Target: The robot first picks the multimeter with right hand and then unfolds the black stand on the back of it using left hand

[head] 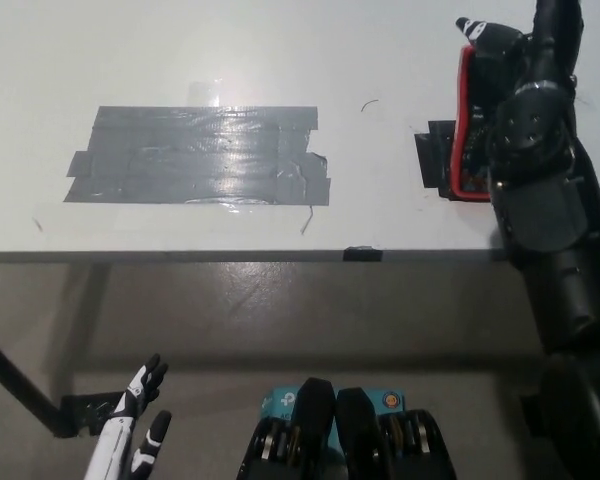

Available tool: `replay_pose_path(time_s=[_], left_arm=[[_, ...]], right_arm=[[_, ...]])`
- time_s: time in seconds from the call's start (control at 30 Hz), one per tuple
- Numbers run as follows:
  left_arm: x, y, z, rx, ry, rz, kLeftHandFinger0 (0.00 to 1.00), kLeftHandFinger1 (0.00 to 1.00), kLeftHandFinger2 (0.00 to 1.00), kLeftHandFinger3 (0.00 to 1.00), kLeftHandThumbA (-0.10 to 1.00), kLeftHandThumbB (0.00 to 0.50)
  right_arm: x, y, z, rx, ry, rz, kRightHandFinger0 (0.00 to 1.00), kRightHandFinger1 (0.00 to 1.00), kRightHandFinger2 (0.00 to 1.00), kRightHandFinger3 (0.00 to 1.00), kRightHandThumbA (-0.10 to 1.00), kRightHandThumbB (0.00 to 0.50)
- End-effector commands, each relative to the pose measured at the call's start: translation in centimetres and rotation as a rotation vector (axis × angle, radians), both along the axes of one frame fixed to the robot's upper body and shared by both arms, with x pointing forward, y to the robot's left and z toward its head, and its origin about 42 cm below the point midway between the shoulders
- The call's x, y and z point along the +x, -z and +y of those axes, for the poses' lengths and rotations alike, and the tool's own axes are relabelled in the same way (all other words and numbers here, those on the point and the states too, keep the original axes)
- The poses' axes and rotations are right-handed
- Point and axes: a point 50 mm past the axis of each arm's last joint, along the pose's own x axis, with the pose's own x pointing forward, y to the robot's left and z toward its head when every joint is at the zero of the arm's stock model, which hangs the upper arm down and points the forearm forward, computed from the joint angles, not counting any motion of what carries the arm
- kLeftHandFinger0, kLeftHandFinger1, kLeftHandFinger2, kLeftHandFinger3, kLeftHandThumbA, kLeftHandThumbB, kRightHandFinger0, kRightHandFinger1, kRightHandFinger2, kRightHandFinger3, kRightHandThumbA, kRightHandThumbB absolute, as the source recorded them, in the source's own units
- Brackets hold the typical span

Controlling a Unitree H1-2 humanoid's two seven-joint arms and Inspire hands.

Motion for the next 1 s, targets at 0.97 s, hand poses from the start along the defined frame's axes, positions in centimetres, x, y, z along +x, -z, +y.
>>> replay_pose_path(time_s=[0.97], left_arm=[[-0.7, -1.1, 0.3, 0.055, 0.011, -0.047, 1.0, 1.0, 1.0, 1.0, 0.96, 0.188]], right_arm=[[2.1, 0.1, 2.0, 0.031, 0.118, 0.157, 1.0, 1.0, 1.0, 1.0, 0.89, 0.473]])
